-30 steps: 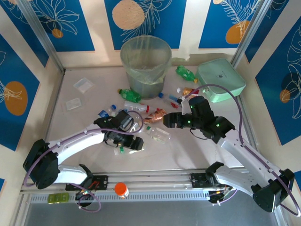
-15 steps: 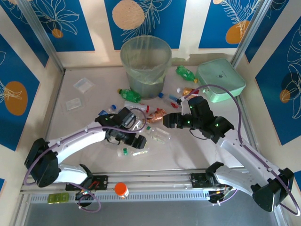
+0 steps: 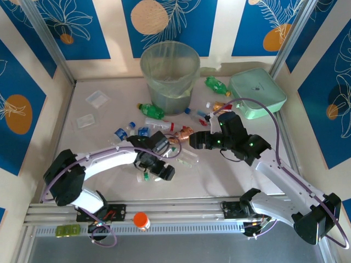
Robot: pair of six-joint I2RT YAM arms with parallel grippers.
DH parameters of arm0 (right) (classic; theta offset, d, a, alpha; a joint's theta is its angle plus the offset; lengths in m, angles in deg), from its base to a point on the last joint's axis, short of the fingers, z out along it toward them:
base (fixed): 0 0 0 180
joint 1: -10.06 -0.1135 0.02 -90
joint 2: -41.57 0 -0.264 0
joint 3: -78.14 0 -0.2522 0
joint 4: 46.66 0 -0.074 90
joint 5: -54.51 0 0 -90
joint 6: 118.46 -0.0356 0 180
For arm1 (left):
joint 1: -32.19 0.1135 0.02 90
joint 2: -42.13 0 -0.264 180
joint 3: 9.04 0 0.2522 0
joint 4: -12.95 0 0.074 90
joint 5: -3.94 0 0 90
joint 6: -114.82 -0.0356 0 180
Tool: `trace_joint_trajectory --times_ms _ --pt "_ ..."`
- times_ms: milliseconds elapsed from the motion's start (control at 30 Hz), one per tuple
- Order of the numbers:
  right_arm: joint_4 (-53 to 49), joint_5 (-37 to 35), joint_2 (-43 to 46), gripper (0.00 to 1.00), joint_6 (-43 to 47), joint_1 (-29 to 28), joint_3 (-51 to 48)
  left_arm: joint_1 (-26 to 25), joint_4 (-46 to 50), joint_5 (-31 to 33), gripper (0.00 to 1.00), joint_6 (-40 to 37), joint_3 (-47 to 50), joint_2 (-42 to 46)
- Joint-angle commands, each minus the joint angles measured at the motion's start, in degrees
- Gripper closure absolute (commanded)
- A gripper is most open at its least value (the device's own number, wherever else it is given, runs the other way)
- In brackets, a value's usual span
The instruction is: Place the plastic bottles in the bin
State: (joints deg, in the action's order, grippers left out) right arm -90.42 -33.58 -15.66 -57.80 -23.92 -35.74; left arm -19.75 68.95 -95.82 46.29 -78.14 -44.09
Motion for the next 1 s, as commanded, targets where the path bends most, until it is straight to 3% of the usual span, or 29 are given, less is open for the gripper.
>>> trace_joint_trajectory --times_ms 0,367,700,800,967 --pt "-0.1 0.2 0.6 0.27 1.2 -0.4 -0.1 -2.2 3.7 2.9 0.0 -1.9 -1.4 -2.7" --pt "-0.5 0.5 1.2 0.27 1.1 -0.6 -0.1 -8.8 6.0 15.4 0.09 -4.7 -4.8 -5.4" --pt "-2.2 -0.4 3.1 0.27 1.0 -0.9 0.5 -10.7 2.8 12.9 0.32 -6.0 -3.5 -3.3" --pt "-2.4 -0.1 2.9 0.27 1.0 -0.9 1.0 -10.8 2.9 13.9 0.32 -6.1 -3.3 -3.8" --pt "-2.5 -0.3 2.6 0.27 0.8 -1.3 1.9 -10.8 2.8 14.2 0.2 -5.5 -2.7 -5.6"
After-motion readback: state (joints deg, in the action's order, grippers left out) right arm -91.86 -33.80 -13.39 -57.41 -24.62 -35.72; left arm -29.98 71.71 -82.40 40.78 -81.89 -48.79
